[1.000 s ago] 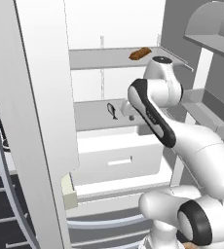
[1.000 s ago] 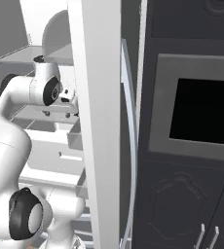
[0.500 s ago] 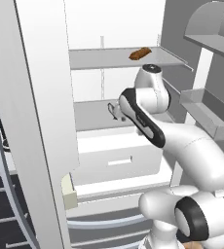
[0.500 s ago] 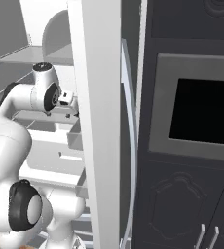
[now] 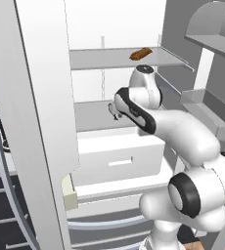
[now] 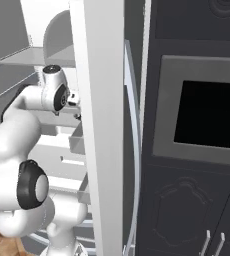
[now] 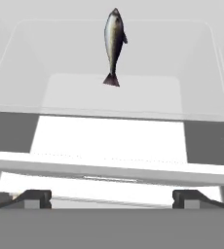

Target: Take the fish out of the fridge, briefly rinse it in the sink, and place it on the tray next to the sink.

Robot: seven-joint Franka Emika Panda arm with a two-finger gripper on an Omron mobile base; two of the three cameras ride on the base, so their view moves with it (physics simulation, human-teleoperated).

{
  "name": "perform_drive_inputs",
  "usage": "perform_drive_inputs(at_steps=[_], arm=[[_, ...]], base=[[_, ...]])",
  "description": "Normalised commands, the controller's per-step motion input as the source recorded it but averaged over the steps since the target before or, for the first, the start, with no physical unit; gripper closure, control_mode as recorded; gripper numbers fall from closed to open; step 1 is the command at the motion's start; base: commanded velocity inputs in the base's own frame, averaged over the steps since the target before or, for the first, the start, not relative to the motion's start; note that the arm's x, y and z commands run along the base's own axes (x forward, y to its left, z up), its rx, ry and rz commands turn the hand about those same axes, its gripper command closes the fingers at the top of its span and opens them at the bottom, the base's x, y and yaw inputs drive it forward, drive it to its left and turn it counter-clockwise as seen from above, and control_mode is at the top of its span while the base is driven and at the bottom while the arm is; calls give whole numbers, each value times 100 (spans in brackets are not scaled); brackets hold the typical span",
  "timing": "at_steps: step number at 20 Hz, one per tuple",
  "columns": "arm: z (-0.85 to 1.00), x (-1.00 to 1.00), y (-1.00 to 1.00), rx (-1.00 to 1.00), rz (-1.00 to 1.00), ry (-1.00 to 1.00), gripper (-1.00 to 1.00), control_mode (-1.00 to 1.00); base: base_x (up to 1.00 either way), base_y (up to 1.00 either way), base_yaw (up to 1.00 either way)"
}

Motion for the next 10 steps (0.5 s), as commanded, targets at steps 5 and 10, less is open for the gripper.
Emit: perform_drive_inputs(at_steps=[5,10], arm=[[-35,18,0,0,0,-10,-100,-100],[-8,38,0,1,0,-7,-100,-100]], base=[[0,0,0],[0,0,0]])
